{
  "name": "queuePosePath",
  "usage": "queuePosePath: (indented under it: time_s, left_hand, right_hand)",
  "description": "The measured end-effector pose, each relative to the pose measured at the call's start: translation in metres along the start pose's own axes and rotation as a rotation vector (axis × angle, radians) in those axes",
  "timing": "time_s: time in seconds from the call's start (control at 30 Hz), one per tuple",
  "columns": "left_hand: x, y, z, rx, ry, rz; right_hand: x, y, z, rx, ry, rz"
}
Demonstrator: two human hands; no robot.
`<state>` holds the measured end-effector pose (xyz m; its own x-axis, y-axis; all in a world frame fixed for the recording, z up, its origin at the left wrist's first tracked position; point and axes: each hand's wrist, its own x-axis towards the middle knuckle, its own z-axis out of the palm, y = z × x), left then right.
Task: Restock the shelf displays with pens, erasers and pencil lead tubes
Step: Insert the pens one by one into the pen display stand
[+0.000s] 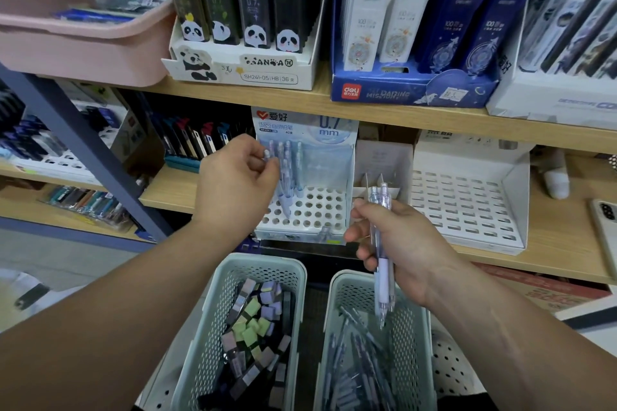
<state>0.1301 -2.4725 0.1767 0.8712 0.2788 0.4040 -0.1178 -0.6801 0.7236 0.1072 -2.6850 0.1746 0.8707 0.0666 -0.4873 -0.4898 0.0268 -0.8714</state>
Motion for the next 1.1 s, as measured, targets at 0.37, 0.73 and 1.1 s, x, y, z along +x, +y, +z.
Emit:
queuePosePath:
  time_s: [0.37,0.73,1.1]
  left_hand:
    - [0.001,0.000,0.004,-0.013,0.032,-0.009]
    - [0.001,0.001,0.006,0.054,0.004,0.019]
    - [-0.004,-0.005,0.015,0.110,-0.135,-0.069]
  right_hand:
    - [-0.002,0.001,-0.005,0.003,-0.017,-0.024]
    - [-0.004,-0.001,-0.008,0.035,-0.041,-0.019]
    - [-0.015,-0.017,-0.002,0.386,-0.088,-0.029]
